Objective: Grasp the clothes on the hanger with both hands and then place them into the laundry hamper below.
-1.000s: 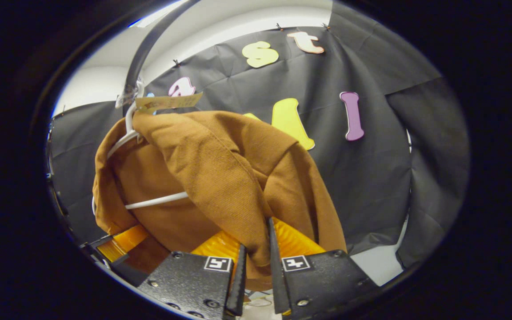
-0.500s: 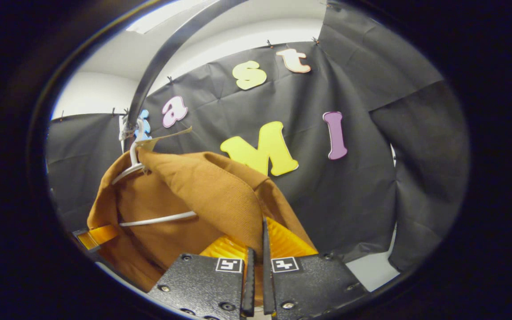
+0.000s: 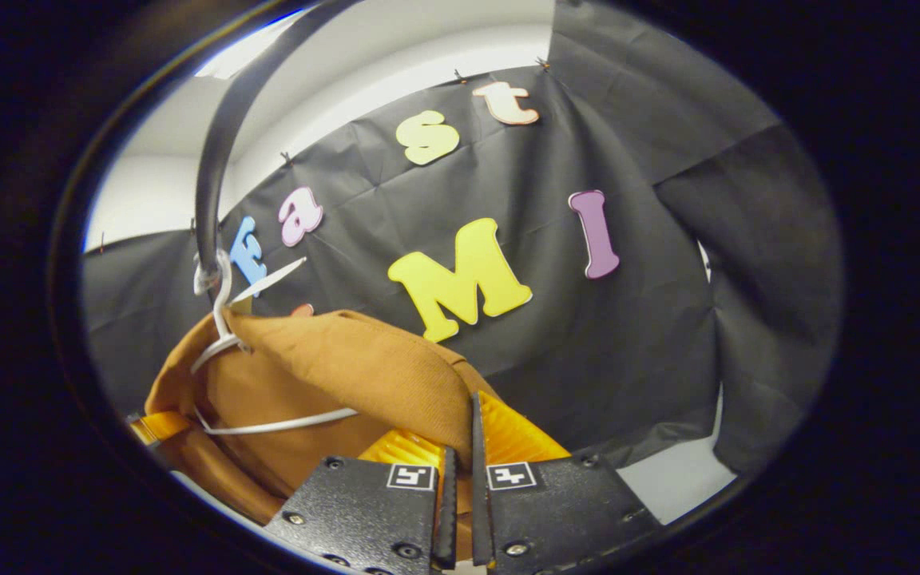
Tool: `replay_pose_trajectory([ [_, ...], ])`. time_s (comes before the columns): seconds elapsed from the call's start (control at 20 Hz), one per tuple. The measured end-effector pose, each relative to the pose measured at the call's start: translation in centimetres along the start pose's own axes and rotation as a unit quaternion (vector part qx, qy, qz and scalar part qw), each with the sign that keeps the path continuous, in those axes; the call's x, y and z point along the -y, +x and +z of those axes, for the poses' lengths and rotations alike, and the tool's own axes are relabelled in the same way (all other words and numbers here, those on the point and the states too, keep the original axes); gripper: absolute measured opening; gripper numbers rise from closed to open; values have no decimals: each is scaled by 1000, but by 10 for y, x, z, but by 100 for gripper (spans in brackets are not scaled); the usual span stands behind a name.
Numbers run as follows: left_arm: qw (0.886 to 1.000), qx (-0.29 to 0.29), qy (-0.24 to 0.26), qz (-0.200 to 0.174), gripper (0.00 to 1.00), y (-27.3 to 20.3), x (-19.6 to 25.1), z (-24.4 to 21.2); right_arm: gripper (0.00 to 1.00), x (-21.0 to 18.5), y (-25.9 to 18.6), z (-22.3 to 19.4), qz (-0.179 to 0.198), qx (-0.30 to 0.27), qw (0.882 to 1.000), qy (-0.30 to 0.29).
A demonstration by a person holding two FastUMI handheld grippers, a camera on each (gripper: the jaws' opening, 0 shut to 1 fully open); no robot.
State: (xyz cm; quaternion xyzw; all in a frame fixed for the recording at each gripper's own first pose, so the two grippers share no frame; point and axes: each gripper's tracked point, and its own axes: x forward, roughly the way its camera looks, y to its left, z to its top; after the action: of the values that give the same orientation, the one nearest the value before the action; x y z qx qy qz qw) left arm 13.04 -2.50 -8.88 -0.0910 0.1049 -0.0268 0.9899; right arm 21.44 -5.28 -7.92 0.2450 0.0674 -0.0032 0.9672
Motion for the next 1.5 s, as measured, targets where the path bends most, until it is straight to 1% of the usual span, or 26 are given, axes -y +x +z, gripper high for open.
replay_pose_trajectory([
  [0.2,1000,-2,-6,-7,7,6,-10,15,11,3,13,16,21,-1,1000,14],
  [0.25,1000,-2,-2,-8,2,8,-12,19,11,2,16,23,24,3,1000,17],
  [0.3,1000,-2,1,-11,3,10,-12,23,10,2,20,30,26,9,999,22],
  [0.35,1000,-3,4,-15,7,13,-13,25,11,4,22,37,30,16,999,27],
  [0.45,999,-14,0,-33,7,18,-12,26,11,5,28,43,34,24,999,25],
  [0.5,999,-21,-11,-47,0,20,-11,28,11,7,32,43,35,18,999,17],
  [0.55,998,-27,-14,-55,7,22,-11,31,11,5,37,43,41,15,999,11],
  [0.6,998,-29,-9,-61,3,25,-13,36,10,3,41,45,50,14,999,9],
  [0.65,997,-29,-3,-69,2,27,-15,41,11,2,45,45,59,11,998,13],
  [0.7,996,-32,-2,-80,7,27,-15,43,11,2,50,45,71,7,997,20],
  [0.9,992,-46,-15,-113,7,31,-13,46,11,2,59,40,128,-24,989,68],
  [0.95,992,-50,-16,-118,3,33,-13,45,10,4,60,41,137,-28,988,67],
  [1.0,991,-55,-18,-124,7,36,-12,44,11,4,62,44,143,-27,988,60],
  [1.05,990,-60,-19,-130,3,39,-12,42,10,3,63,47,148,-28,987,49],
  [1.2,986,-74,-31,-149,3,39,-10,42,10,3,68,56,161,-25,987,12],
  [1.25,984,-80,-33,-155,7,39,-10,43,11,2,66,57,167,-28,986,-2],
  [1.3,982,-86,-37,-163,3,39,-11,43,11,1,65,62,175,-21,984,-15],
  [1.35,981,-88,-27,-169,7,39,-11,43,11,2,66,64,183,-20,983,-23],
  [1.4,980,-96,-11,-175,3,43,-13,40,11,1,70,62,193,-27,981,-17],
  [1.5,975,-110,7,-192,3,45,-14,38,11,3,78,50,202,-54,978,-12],
])
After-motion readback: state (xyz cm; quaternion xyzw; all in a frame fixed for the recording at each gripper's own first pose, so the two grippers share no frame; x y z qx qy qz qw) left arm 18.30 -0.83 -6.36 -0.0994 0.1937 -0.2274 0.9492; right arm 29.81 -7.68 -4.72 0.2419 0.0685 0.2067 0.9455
